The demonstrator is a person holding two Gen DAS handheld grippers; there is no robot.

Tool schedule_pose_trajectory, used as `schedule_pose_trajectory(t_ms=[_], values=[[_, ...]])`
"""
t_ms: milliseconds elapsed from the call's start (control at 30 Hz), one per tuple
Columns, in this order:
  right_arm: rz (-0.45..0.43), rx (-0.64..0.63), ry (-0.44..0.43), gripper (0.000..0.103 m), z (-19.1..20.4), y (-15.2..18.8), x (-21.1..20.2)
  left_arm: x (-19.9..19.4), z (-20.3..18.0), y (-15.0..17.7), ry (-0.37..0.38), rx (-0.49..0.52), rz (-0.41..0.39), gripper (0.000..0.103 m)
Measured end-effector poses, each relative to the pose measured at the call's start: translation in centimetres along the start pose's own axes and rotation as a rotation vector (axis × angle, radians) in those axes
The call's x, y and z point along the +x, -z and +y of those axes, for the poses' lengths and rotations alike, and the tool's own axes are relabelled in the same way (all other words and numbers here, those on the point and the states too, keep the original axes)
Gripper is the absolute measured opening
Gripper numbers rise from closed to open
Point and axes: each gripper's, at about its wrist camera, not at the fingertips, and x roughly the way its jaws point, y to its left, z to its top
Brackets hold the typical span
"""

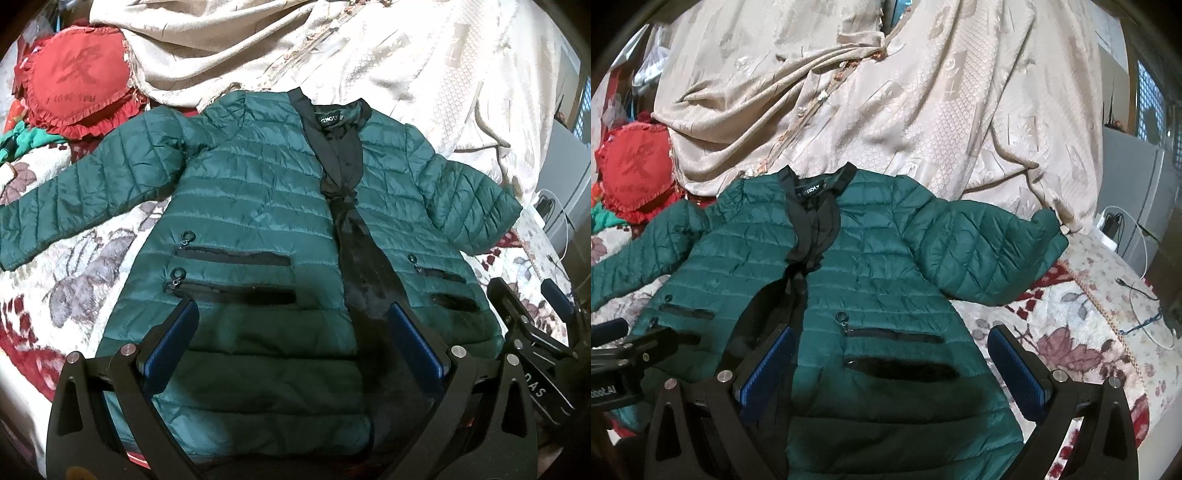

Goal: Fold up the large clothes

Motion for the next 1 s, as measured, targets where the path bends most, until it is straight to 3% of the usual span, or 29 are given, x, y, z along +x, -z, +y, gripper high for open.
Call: schedule_pose_trajectory(t_ms=[200, 500, 633, 767, 933, 1000], values=[[-0.038, -0.027, 0.03, 0.103, -0.3, -0.1, -1.0, 0.4, 0.0, -0.2, 0.006, -0.017, -0.005, 0.102], [-0.016, -0.024, 0.034, 0.103, -1.4, -2.2, -1.4, -0.1, -0.6, -0.1, -0.015, 0.029, -0.025, 0.102], [-0.021, 0.05, -0.026, 0.103, -2.3, -3.2, 1.1, 0.1, -0.5, -0.1, -0.01, 0.017, -0.011, 0.102], [-0.064, 0.017, -0.046, 0.103, -0.7, -3.1, 4.4, 0.4, -0.6, 0.0, -0.009, 0.023, 0.005, 0.102], [0.035, 0.021, -0.07, 0.103, -0.3, -2.0, 7.8, 1.4, 0.6, -2.1, 0.038, -0.004, 0.032, 0.102], [0.055, 0.027, -0.079, 0.103, -0.6, -1.8, 8.4, 2.2, 0.9, -3.8, -0.024, 0.031, -0.008, 0.102]])
